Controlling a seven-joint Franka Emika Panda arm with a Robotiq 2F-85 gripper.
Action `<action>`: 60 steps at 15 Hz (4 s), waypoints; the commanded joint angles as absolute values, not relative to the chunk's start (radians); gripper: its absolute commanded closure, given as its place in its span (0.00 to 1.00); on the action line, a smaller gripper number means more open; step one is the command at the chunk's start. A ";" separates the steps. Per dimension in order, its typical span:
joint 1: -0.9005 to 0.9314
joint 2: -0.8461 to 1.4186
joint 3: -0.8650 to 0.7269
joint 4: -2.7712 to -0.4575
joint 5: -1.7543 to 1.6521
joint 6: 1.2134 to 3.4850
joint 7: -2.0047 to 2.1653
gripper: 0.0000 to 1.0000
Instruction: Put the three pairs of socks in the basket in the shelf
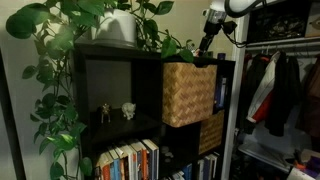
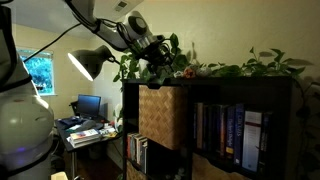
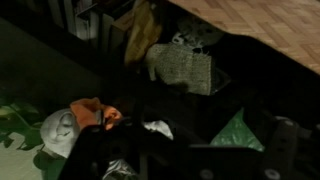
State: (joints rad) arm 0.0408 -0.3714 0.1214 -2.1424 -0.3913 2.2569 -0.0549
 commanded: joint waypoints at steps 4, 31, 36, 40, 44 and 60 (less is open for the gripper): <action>0.029 -0.365 0.120 -2.129 -0.402 2.254 -0.038 0.00; -0.075 -0.085 0.080 -1.781 -0.461 2.286 0.467 0.00; -0.062 -0.068 0.076 -1.736 -0.402 2.262 0.413 0.00; -0.053 -0.057 0.075 -1.723 -0.350 2.258 0.381 0.00; -0.047 -0.026 0.073 -1.713 -0.346 2.306 0.361 0.00; -0.031 -0.031 0.060 -1.763 -0.366 2.364 0.231 0.76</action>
